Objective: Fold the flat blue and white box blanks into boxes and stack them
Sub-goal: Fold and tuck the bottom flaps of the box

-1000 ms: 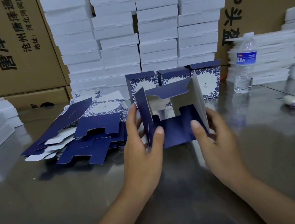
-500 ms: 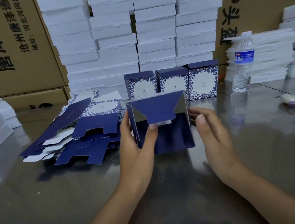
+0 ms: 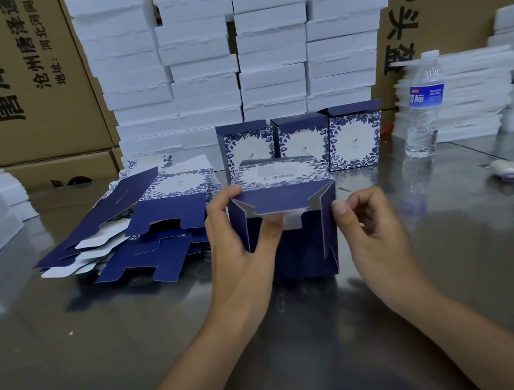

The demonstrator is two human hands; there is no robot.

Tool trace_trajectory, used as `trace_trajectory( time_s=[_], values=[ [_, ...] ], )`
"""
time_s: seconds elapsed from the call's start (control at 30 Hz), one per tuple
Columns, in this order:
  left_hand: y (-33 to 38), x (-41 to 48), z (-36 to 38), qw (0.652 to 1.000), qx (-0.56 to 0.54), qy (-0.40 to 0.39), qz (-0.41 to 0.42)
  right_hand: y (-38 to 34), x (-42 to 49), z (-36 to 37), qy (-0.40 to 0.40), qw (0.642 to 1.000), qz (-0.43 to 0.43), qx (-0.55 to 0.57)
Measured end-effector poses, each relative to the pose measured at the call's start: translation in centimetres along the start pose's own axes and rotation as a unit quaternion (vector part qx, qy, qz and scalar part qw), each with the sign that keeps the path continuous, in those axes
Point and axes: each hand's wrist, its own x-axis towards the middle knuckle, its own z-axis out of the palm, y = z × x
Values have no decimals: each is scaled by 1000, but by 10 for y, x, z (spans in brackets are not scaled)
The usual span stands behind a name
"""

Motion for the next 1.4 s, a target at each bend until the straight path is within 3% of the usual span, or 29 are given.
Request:
trace_trajectory(
  time_s=[0.33,0.53,0.77,1.0,1.17,1.4],
  values=[
    [5,1,0,999,-23,44,-7,-7,-5,0,-43,995,-37,-87],
    [4,-8,8,999,-19,27,-7,-10,-7,-5,-6,973,-79,-219],
    [5,-10,10,1000,-3,19,1,-13,-6,-8,4,963,-79,-256],
    [5,-6,9,999,4,32,-13,-4,-9,-8,-60,945,-43,-318],
    [4,-7,9,999,19,31,-12,-5,-6,-10,-61,940,-50,-331],
    [4,-6,9,999,22,30,-17,-3,-7,-11,-140,905,32,-400]
  ],
)
